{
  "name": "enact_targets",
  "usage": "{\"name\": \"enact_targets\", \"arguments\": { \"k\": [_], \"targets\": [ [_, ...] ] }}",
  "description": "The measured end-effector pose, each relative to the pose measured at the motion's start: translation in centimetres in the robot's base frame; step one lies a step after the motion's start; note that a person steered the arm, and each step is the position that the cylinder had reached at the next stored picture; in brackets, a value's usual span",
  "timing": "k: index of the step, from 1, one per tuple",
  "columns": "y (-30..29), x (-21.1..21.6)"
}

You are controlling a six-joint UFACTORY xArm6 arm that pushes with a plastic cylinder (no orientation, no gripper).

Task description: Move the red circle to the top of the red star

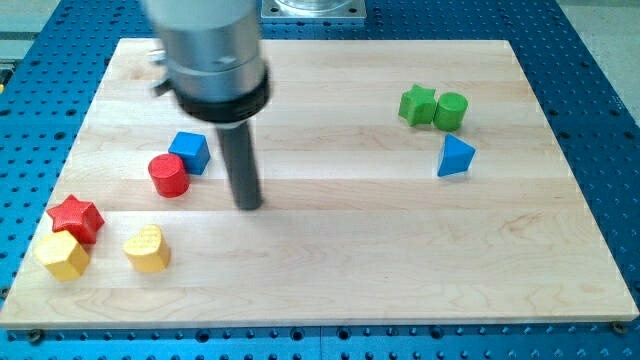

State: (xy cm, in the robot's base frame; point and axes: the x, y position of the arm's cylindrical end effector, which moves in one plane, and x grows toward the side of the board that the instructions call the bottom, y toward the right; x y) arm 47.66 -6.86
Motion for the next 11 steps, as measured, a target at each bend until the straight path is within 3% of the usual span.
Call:
{"name": "enact_targets", "arguments": {
  "k": [1, 2, 3, 4, 5, 6, 7, 8, 9, 10, 11],
  "targets": [
    [-6.2, -1.7],
    [-14.1, 0.4],
    [-12.9, -2.4],
    [-14.8, -8.1],
    [-19.6, -4.6],
    [-16.4, -3.5],
    [-14.5, -5.1],
    [-11.7, -1.6],
    [-2.4, -1.6],
    [-3.7, -6.8],
    [-11.9, -6.2]
  ]
}}
